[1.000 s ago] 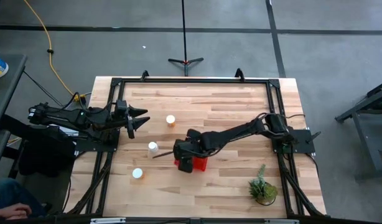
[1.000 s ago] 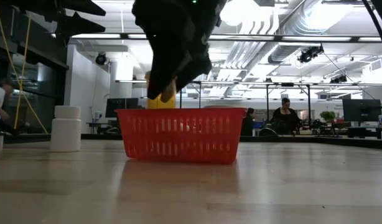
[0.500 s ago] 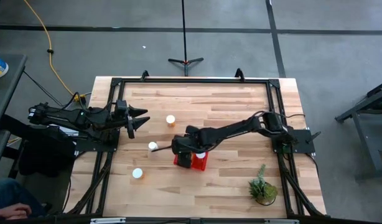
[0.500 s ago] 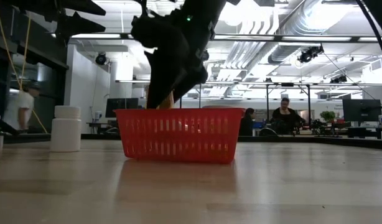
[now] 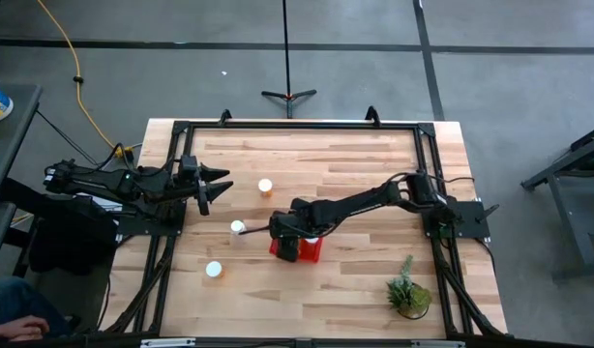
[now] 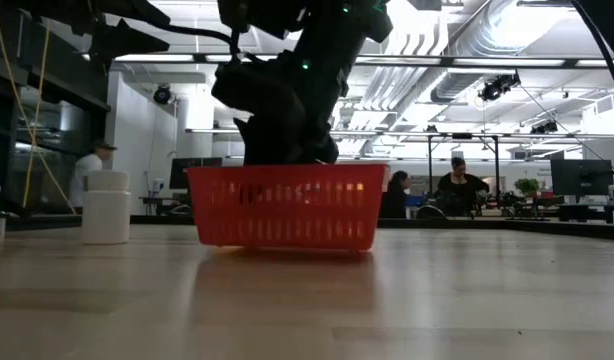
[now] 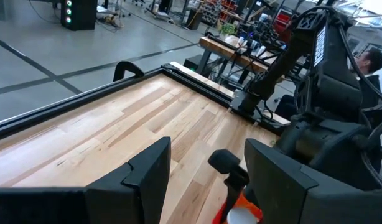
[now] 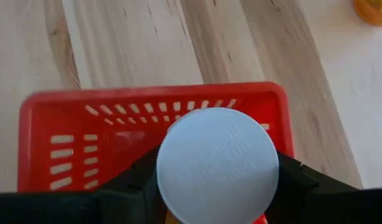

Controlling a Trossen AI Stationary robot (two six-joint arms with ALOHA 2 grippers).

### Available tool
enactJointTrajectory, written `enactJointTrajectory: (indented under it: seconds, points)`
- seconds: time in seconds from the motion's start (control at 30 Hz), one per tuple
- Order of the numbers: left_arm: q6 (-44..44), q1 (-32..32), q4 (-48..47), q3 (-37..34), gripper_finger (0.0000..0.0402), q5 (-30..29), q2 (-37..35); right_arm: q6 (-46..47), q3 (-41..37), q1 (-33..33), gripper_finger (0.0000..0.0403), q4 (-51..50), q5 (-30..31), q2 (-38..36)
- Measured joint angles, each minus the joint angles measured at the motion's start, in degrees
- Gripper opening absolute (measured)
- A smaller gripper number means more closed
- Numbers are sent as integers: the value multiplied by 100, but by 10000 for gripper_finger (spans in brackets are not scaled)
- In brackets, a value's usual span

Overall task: Pick and place pill bottles into a basket
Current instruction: Put the top right orange pill bottle into the red bin, then adjust the orange pill bottle in the red bin

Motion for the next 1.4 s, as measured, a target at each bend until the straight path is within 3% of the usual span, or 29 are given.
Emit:
enactJointTrajectory:
  seconds: [0.3,0.57,0.77,0.9,1.03,1.23,1.4]
  points:
    - [0,0,0,0,239,-2,0,133,-59,4,189,161,-81,-6]
    - [2,0,0,0,239,-2,-1,307,-59,4,236,163,-164,-24]
    - [2,0,0,0,239,-2,-1,387,-40,4,255,154,-634,-26]
    - [4,0,0,0,239,-2,-2,227,262,-5,256,-8,-683,-28]
    - [4,0,-2,0,239,1,0,-37,812,-11,256,-318,-271,-99]
    - [7,2,-8,0,239,156,-2,-556,1177,2,231,-177,623,-1323]
    - [35,2,-10,0,239,367,0,-979,487,249,190,990,856,-2961]
